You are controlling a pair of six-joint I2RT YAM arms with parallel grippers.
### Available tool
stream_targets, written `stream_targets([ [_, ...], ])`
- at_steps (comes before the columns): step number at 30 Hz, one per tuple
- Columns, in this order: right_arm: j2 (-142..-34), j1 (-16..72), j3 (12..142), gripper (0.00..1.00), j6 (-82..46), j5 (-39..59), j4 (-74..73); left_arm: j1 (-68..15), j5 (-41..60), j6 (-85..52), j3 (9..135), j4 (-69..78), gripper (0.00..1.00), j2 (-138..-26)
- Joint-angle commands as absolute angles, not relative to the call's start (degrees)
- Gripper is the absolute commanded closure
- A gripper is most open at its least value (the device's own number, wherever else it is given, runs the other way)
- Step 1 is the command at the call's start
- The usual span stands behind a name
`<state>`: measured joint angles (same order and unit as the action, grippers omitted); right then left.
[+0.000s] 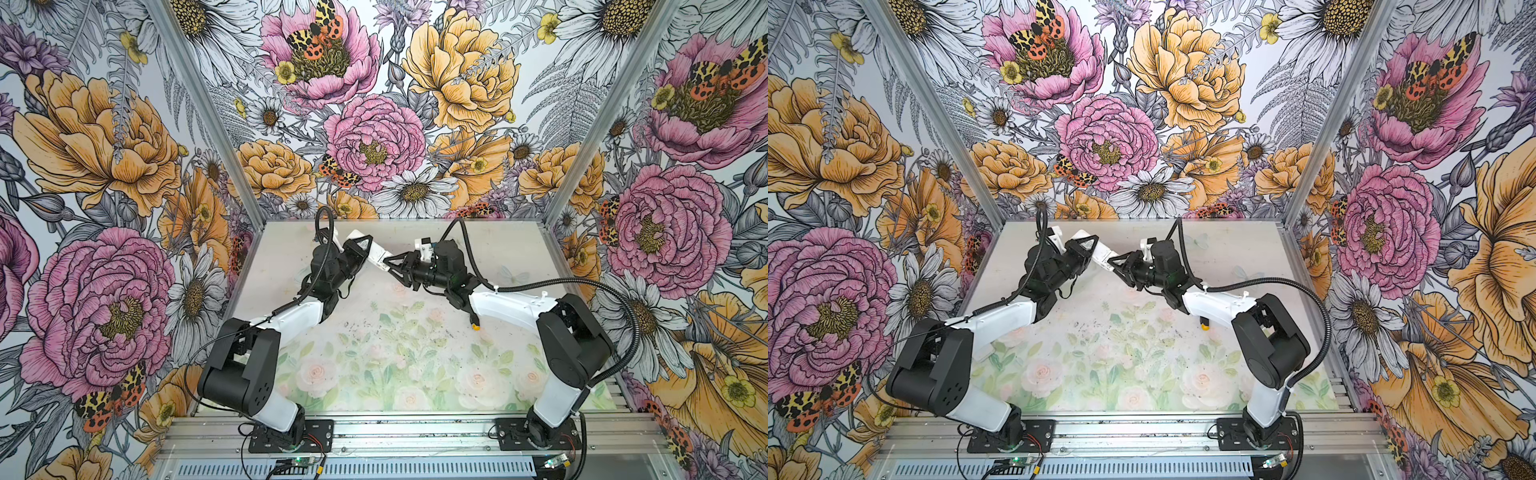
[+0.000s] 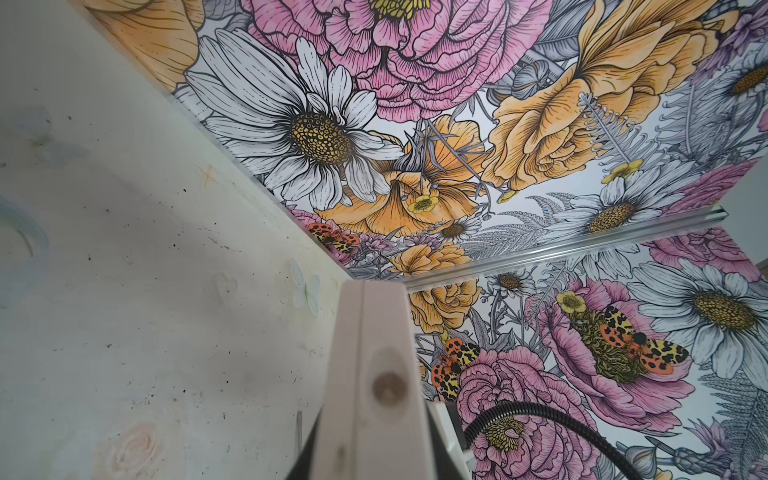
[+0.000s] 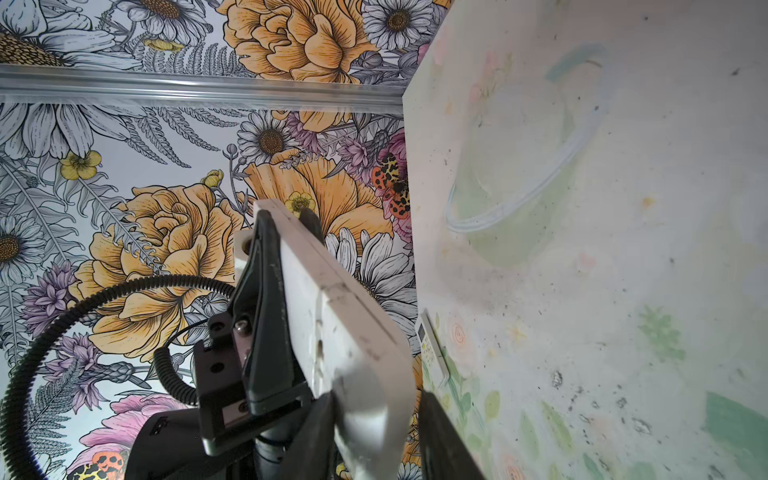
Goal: Unload the batteries from the remote control
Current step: 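Pull the battery cover off the remote with the right gripper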
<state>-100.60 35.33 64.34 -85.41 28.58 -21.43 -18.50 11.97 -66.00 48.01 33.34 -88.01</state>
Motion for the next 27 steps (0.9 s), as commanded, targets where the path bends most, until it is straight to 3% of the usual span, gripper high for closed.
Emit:
stream_targets([
  [1,-98.8,35.2,64.0,0.7,-84.0,27.9,-20.3,-17.9,11.7,-65.1,49.0,36.9,1.0,-88.9],
  [27,-97.2,34.9,63.6,0.79,-83.7,27.9,-20.3,-18.8,11.6,-62.1,47.9,34.5,1.0,-89.0],
])
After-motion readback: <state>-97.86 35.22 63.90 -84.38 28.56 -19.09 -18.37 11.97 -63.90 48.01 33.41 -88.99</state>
